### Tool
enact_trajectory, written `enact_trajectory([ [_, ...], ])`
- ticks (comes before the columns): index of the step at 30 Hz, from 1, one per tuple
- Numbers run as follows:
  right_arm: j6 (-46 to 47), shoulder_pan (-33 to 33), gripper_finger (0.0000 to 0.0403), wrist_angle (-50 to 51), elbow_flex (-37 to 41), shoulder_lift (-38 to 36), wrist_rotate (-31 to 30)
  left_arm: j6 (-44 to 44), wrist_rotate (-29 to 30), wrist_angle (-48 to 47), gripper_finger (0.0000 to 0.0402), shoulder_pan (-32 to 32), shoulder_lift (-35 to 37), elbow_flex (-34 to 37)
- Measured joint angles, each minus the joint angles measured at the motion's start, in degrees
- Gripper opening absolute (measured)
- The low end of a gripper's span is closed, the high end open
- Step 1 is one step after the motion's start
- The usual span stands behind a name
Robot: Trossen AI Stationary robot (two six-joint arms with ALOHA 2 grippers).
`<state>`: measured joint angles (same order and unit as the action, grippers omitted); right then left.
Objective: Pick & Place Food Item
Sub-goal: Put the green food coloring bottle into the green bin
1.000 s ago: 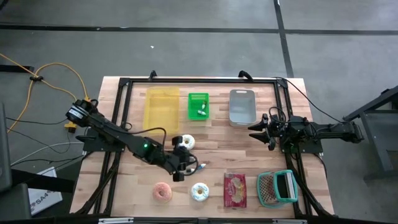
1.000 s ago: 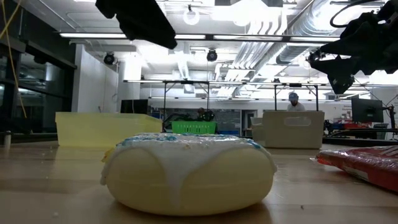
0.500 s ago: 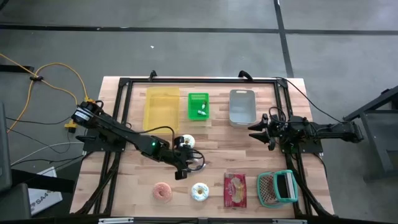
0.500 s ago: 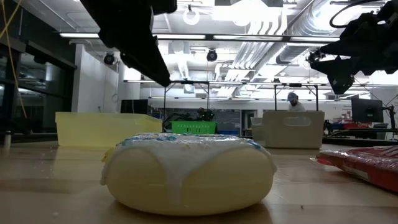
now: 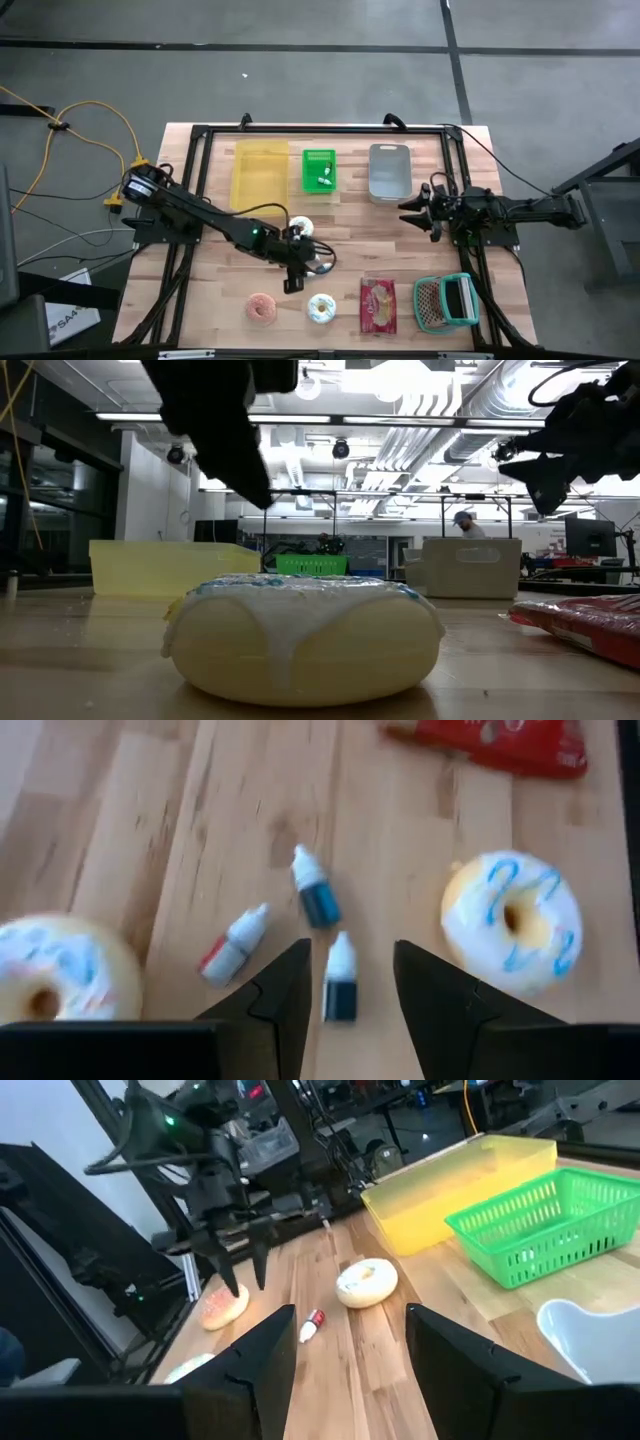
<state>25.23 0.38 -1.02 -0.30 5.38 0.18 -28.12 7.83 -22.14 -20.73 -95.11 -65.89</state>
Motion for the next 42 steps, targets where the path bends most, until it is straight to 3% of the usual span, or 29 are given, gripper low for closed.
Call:
enact_trajectory([
  [5, 0.0, 0.01, 0.0175, 0.09, 0.01, 0.4, 0.01, 0.65, 1.7, -12.4, 0.0136, 0.38, -0.3, -8.2],
  [18, 0.0, -0.01, 0.0175, -0.01, -0.01, 0.68, -0.01, 1.31, 2.16, -31.48, 0.0136, 1.68, -3.29, -21.34],
  [42, 0.01, 0.01, 0.0175, 0.03, 0.0, 1.43, 0.01, 1.51, -1.92, -33.55, 0.0136, 3.78, -5.22, -22.39],
])
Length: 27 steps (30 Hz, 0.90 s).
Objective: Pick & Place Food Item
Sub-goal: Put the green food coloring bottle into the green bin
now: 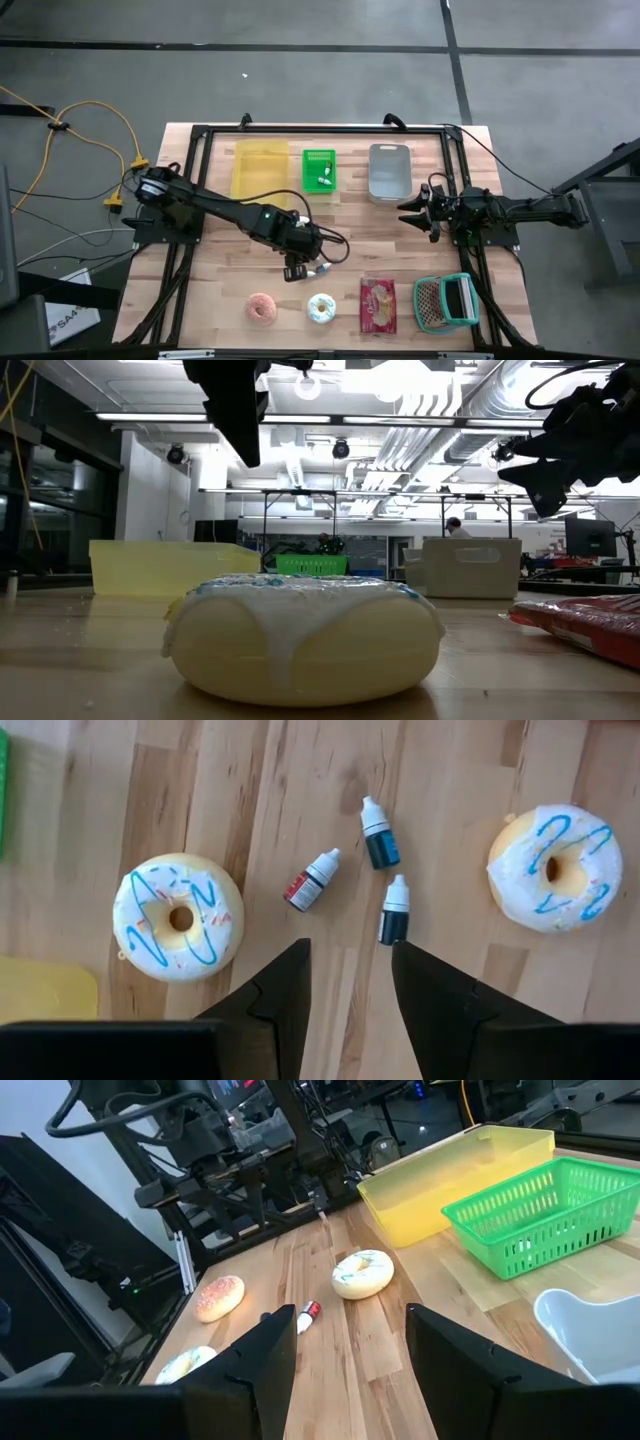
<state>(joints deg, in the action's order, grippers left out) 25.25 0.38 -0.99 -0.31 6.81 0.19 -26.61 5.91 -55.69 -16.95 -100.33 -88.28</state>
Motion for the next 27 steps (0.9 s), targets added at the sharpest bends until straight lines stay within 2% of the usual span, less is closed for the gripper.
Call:
enact_trajectory([
  [27, -0.01, -0.01, 0.0175, -0.02, 0.0, 0.0, 0.0, -0.22, -0.28, 1.62, 0.0136, 0.66, -1.86, 0.01],
])
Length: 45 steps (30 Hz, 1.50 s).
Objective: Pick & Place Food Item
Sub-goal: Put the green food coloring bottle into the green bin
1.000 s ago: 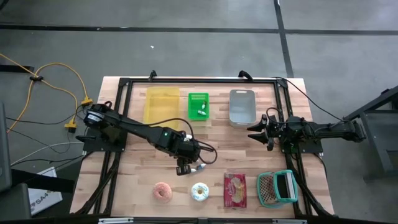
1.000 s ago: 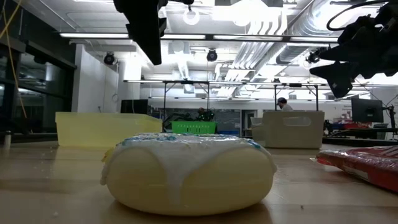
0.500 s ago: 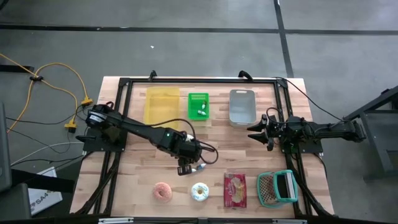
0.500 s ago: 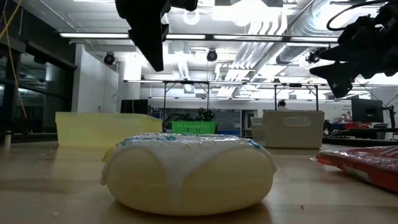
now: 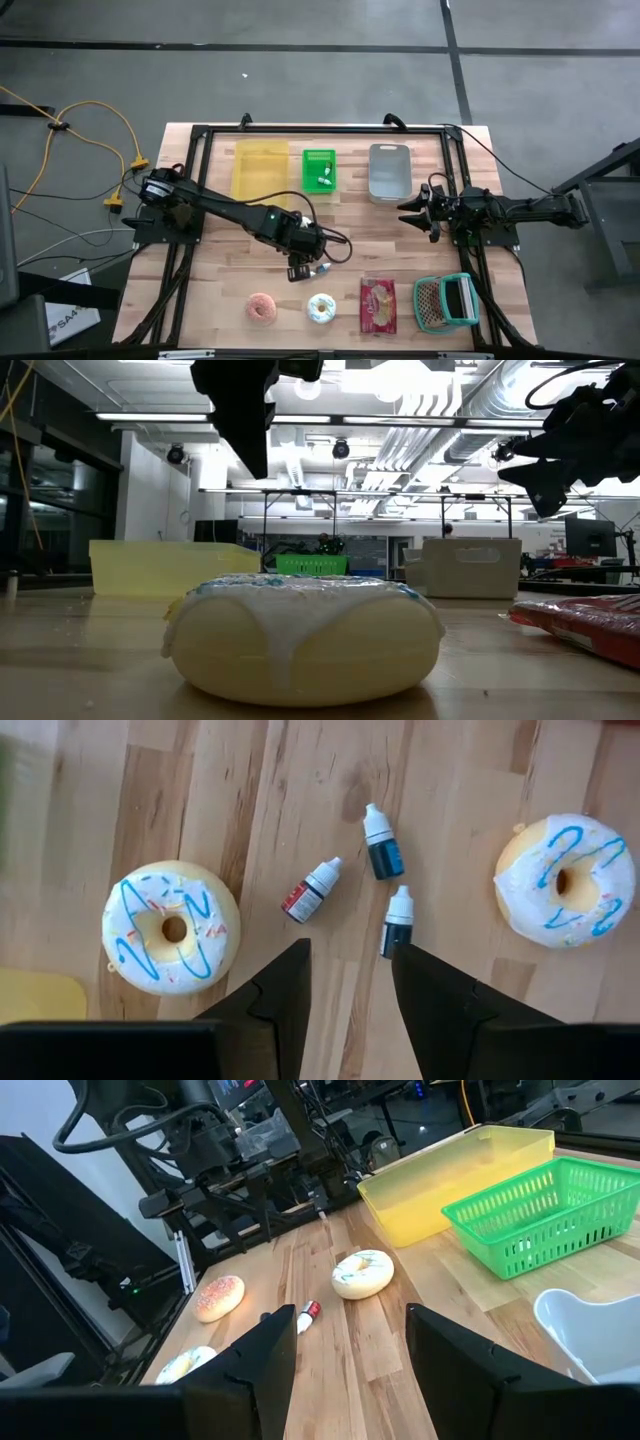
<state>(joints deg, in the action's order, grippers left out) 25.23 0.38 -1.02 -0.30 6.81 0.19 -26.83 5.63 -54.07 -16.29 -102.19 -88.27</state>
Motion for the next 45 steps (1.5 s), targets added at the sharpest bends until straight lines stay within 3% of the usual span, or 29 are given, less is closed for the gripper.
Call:
enact_trajectory([
  [20, 0.0, -0.01, 0.0175, 0.02, -0.01, 1.06, 0.0, -1.2, -9.21, 6.14, 0.0136, -0.5, -11.13, 0.04],
  [45, 0.01, 0.0, 0.0175, 0.07, -0.02, 1.4, 0.0, 1.61, -7.6, 7.88, 0.0136, -2.04, -12.57, 0.04],
])
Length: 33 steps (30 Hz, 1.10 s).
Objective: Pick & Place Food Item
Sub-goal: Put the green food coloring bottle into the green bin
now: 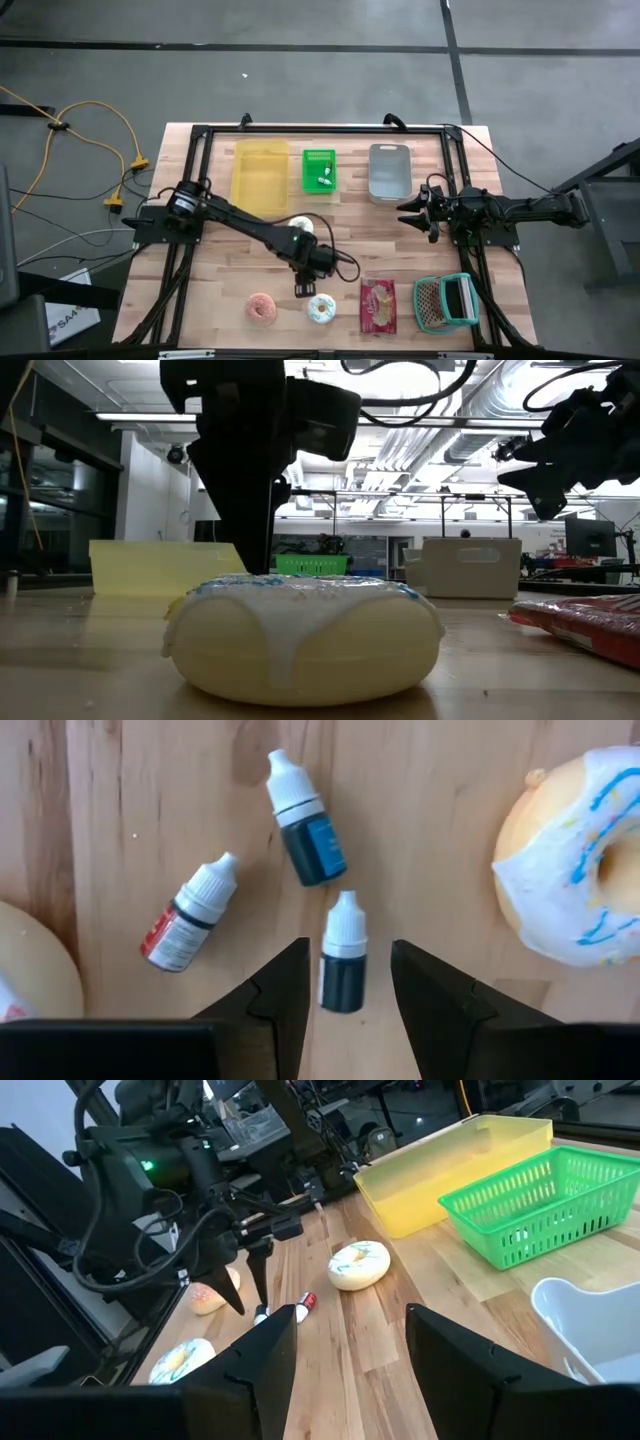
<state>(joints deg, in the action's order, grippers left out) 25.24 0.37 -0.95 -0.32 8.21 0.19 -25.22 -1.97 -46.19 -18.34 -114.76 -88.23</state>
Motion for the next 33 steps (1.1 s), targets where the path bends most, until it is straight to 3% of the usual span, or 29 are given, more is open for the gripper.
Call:
enact_trajectory([
  [33, -0.01, -0.01, 0.0175, -0.02, 0.02, 0.0, 0.0, -2.66, 2.29, 2.03, 0.0136, -1.41, -4.23, -0.02],
])
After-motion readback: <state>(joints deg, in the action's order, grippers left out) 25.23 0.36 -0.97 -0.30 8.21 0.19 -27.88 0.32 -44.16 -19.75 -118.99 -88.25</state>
